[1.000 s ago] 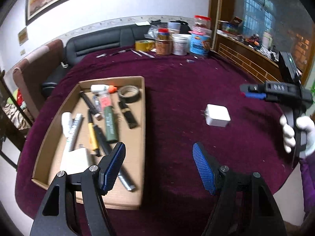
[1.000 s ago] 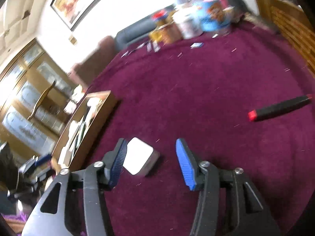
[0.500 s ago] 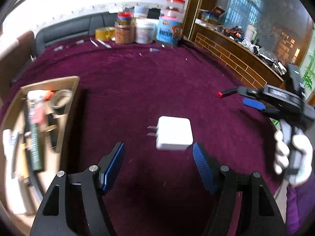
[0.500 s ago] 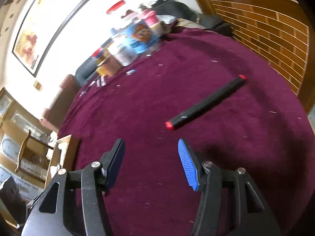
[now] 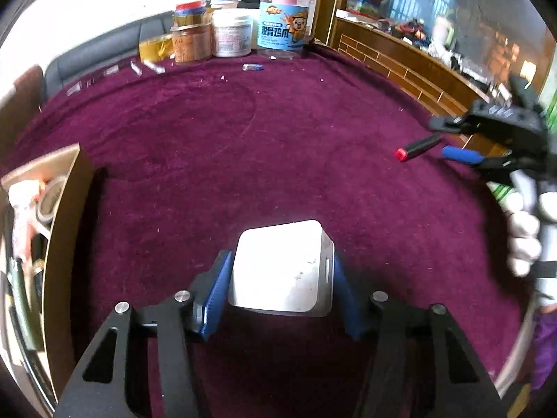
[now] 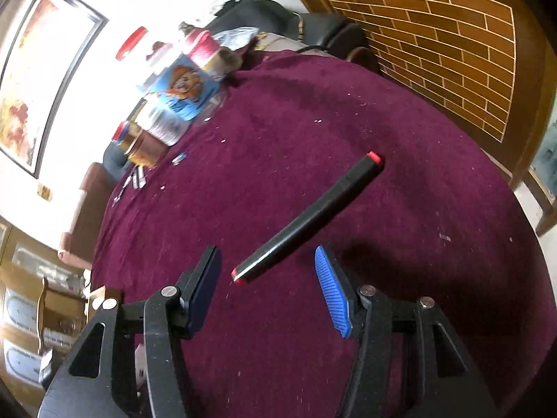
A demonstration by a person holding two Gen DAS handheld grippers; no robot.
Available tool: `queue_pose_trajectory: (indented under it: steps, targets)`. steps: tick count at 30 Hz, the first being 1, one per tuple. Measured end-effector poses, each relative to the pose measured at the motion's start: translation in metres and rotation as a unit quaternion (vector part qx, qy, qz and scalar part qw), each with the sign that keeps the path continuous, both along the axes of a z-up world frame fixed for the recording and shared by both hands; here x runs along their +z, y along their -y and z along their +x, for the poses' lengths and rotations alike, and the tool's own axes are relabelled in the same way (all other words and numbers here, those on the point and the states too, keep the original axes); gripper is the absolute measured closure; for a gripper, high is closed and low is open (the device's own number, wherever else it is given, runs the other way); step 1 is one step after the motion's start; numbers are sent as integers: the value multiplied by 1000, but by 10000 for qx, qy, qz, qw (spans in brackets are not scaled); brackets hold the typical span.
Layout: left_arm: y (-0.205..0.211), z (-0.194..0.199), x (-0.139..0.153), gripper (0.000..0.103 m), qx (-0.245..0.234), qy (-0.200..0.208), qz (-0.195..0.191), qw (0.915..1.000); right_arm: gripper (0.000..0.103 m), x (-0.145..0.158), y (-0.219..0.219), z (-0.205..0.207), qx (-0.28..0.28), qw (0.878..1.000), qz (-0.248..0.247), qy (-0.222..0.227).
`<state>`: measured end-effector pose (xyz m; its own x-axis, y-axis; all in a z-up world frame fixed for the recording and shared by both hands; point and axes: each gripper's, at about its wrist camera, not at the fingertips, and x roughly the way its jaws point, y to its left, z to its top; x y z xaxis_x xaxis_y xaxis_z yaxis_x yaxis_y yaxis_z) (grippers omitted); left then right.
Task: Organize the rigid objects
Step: 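Lift the charger with left while right grasps the black red-capped marker, then carry the second charger and black marker over the box with both tools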
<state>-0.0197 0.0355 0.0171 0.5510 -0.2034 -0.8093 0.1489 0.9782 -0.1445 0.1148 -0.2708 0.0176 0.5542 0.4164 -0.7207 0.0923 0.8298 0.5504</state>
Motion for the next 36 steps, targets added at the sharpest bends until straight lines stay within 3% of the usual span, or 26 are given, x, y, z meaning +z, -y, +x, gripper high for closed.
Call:
queue_pose_trajectory:
  steps: [8,13,14,15,22,26,32,36]
  targets:
    - [-16,-19,9,54,106,54,-331,9994,48,-11,-5,20,-605,9969,-421,-279]
    - [-26,-39,29,54,161,352,-386,9985,46,-8,-22,41,-755,9903,-1148,-226]
    - [-33,-44,35,54,201,406,-437,9980,53,-8,-25,44,-686,9884,-1335,-210]
    - [-38,-49,38,54,236,437,-485,9976,85,-9,-27,47,-597,9881,-1397,-224]
    - [-122,-90,64,54,912,712,-664,9911,89,-6,-16,18,-237,9991,-351,-54]
    - [-182,-117,74,54,1560,898,-606,9818,89,10,-28,-1,68,9998,97,154]
    - [-248,-144,66,53,2425,910,-569,9642,89,45,-91,-29,924,9938,329,519]
    - [-270,-150,52,53,2749,779,-356,9577,89,60,-137,-48,1457,9862,462,631]
